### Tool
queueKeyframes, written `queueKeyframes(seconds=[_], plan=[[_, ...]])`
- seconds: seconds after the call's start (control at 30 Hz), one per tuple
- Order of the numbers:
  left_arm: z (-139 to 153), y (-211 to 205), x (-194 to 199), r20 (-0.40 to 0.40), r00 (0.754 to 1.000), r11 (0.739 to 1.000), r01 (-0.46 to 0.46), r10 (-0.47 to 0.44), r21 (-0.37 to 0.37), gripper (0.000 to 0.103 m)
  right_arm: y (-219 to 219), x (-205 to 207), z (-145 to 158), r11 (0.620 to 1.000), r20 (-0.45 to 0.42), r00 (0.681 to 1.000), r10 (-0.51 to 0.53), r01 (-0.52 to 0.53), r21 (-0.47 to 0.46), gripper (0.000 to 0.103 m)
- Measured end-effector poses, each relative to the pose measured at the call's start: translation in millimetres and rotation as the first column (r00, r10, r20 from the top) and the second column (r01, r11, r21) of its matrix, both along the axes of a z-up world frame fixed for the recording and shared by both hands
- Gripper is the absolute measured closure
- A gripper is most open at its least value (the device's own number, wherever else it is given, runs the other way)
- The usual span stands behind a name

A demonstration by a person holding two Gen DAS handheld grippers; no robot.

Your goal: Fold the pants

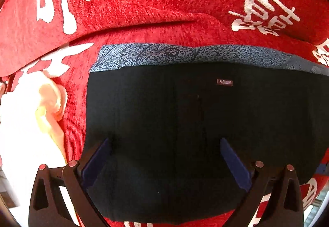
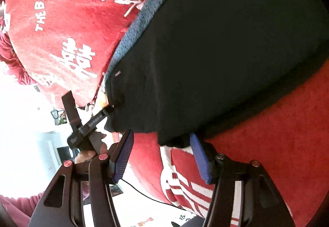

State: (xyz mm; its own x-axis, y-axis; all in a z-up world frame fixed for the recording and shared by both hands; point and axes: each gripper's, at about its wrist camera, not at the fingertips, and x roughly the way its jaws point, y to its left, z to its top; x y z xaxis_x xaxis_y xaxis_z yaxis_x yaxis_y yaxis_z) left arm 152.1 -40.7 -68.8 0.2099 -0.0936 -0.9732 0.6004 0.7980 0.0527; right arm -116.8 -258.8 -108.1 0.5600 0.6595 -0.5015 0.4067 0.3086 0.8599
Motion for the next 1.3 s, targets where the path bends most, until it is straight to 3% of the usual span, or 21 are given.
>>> queueKeyframes(seconds=[0.1, 0.17, 0.2, 0.23, 0.37, 0.47, 0.53, 0.63, 0.7, 0.8, 0.97, 1.03, 1.1, 1.17, 1.23, 1.27, 1.3], plan=[[-5.5, 11.1, 10.3, -0.002, 0.999, 0.999, 0.034, -0.034, -0.011, 0.000, -7.5, 10.4, -0.2, 0.998, 0.029, 0.998, -0.046, 0.045, 0.041, 0.042], [-5.7, 14.5, 19.1, -0.016, 0.999, 0.999, 0.052, -0.052, -0.013, 0.000, -12.6, 21.7, -4.6, 0.995, 0.024, 0.998, -0.056, 0.054, 0.078, 0.051], [-5.3, 16.7, 22.6, -0.027, 0.998, 0.998, 0.058, -0.058, -0.017, 0.000, -13.8, 24.3, -4.1, 0.996, 0.015, 0.999, -0.052, 0.050, 0.071, 0.077], [-5.1, 19.2, 25.7, -0.033, 0.997, 0.998, 0.067, -0.068, -0.021, 0.000, -14.4, 26.0, -1.0, 0.998, 0.002, 0.999, -0.041, 0.041, 0.041, 0.093], [-0.2, 28.8, 20.5, -0.013, 0.995, 0.994, 0.101, -0.102, -0.033, 0.000, -9.1, 7.3, 18.5, 0.998, 0.042, 0.998, -0.050, 0.052, -0.037, 0.093], [3.4, 30.1, 13.9, 0.006, 0.995, 0.995, 0.099, -0.099, -0.015, 0.000, 2.7, -1.7, 3.7, 0.993, -0.028, 0.999, -0.045, 0.042, -0.106, 0.094], [7.4, 30.4, 11.2, -0.007, 0.997, 0.997, 0.077, -0.077, 0.020, 0.000, 4.2, -6.8, -12.9, 0.996, -0.067, 0.996, -0.052, 0.047, -0.079, 0.094], [23.3, 26.0, 4.1, 0.000, 1.000, 0.997, 0.019, -0.019, 0.075, 0.000, -4.5, -11.2, -6.9, 0.998, -0.080, 0.996, -0.027, 0.023, -0.057, 0.091], [39.4, 19.1, -8.4, -0.005, 1.000, 0.999, 0.014, -0.014, 0.036, 0.000, -15.4, -15.0, 6.2, 0.995, -0.088, 0.996, 0.007, -0.016, -0.103, 0.085], [51.1, -13.1, -40.0, -0.026, 0.998, 0.998, 0.059, -0.060, -0.033, 0.000, -49.0, -21.9, 36.4, 0.965, -0.059, 0.998, -0.008, -0.008, -0.262, 0.080], [12.3, -93.4, -89.0, -0.093, 0.990, 0.993, 0.103, -0.108, -0.065, 0.000, -98.5, -11.0, 46.1, 0.890, -0.099, 0.992, -0.075, 0.022, -0.455, 0.077], [-11.1, -106.9, -104.8, -0.095, 0.990, 0.994, 0.105, -0.106, -0.015, 0.000, -110.1, -10.9, 31.3, 0.871, -0.159, 0.983, -0.094, 0.004, -0.491, 0.075], [-8.6, -102.1, -115.3, -0.026, 0.995, 0.995, 0.096, -0.097, -0.037, 0.000, -111.7, -23.7, 12.7, 0.878, -0.172, 0.982, -0.081, -0.012, -0.479, 0.075], [-6.6, -95.9, -118.1, -0.055, 0.992, 0.993, 0.115, -0.116, -0.024, 0.000, -110.7, -41.1, 13.6, 0.889, -0.130, 0.987, -0.091, 0.022, -0.457, 0.075], [-0.9, -93.0, -115.3, -0.093, 0.990, 0.994, 0.105, -0.103, 0.014, 0.000, -111.0, -44.8, 10.9, 0.913, -0.197, 0.977, -0.081, -0.007, -0.407, 0.075], [4.1, -95.5, -114.5, -0.081, 0.991, 0.994, 0.108, -0.105, 0.029, 0.000, -113.7, -48.8, 13.4, 0.925, -0.203, 0.974, -0.105, 0.020, -0.380, 0.075], [12.8, -98.6, -112.1, -0.046, 0.993, 0.993, 0.112, -0.111, 0.029, 0.000, -118.7, -52.5, 22.3, 0.926, -0.150, 0.979, -0.140, 0.075, -0.371, 0.075]])
